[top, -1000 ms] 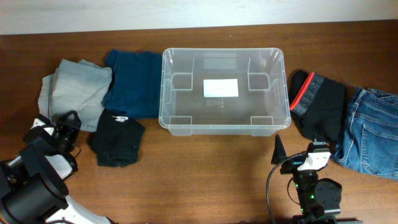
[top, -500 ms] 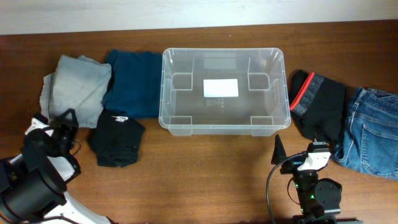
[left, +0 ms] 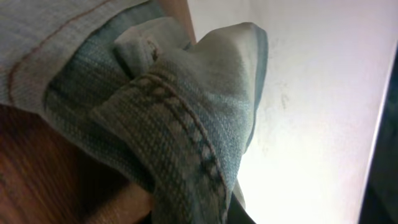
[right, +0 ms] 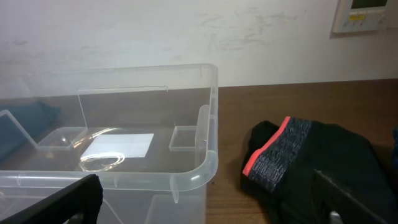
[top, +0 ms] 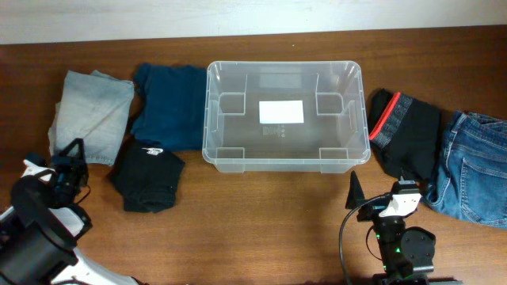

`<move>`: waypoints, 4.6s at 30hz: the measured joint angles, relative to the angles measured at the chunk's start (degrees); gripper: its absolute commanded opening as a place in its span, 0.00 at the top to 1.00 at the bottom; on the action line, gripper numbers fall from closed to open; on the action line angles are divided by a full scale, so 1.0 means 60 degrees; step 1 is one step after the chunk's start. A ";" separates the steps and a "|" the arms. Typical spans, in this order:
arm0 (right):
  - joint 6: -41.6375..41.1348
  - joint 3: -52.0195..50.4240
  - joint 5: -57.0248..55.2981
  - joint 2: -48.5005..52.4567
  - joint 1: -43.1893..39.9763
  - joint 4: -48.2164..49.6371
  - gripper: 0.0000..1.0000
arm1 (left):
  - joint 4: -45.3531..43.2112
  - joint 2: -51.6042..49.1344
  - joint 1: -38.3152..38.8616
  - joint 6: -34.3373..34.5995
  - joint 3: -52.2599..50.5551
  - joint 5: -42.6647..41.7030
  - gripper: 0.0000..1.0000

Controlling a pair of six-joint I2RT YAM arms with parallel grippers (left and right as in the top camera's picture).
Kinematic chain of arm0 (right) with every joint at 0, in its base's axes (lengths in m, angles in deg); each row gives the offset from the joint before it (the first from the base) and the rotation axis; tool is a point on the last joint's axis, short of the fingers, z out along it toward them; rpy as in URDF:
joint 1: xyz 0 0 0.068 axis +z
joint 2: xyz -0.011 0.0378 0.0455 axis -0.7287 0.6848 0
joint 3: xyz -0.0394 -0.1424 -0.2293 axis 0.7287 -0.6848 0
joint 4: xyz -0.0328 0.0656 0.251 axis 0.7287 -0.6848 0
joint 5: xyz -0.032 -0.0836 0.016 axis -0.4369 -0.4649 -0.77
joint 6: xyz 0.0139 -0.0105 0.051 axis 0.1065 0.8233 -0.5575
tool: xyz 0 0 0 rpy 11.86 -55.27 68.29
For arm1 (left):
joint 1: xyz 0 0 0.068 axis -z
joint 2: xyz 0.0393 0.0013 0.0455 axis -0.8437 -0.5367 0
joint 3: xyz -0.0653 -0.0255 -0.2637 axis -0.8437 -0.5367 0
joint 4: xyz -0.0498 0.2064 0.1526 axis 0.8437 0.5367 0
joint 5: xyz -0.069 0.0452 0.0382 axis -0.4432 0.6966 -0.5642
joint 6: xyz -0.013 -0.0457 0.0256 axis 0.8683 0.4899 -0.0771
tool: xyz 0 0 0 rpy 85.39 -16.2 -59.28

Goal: Pack container
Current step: 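Lower the left gripper and grasp the folded light-blue jeans, then lift the light-blue jeans with the left gripper toward the container, then lower the jeans into the container and open the left gripper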

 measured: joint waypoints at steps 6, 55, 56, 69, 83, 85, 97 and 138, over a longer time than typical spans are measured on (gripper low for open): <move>0.0000 0.0000 0.0000 0.0000 0.0000 -0.0004 0.02 | 0.0029 0.1035 -0.0168 0.0510 -0.0004 -0.0124 0.99; -0.0004 0.0000 0.0000 0.0000 0.0000 -0.0004 0.02 | 0.2175 0.4160 0.9103 -0.1220 0.3428 0.4073 0.99; 0.0000 0.0000 0.0000 0.0000 0.0000 0.0000 0.02 | 0.2419 0.4160 0.9329 -0.1519 0.3428 0.4335 0.99; -0.0004 0.0000 0.0000 0.0000 0.0000 0.0000 0.02 | 0.3351 0.3585 1.0954 -0.3373 0.3428 0.6568 0.99; -0.0004 0.0000 0.0000 0.0000 0.0000 0.0000 0.02 | 0.3042 0.2637 1.0979 -0.3880 0.3439 0.5723 0.99; 0.0000 0.0000 0.0000 0.0000 0.0000 0.0000 0.02 | 0.3472 0.2619 1.1001 -0.3894 0.3450 0.5657 0.99; 0.0000 0.0000 0.0000 0.0000 0.0000 0.0000 0.02 | 0.5898 0.2586 1.1475 -0.3916 0.3486 0.6167 0.99; -0.0004 0.0000 0.0000 0.0000 0.0000 0.0000 0.02 | 1.0655 0.3020 1.2998 0.0262 0.3792 0.8695 0.99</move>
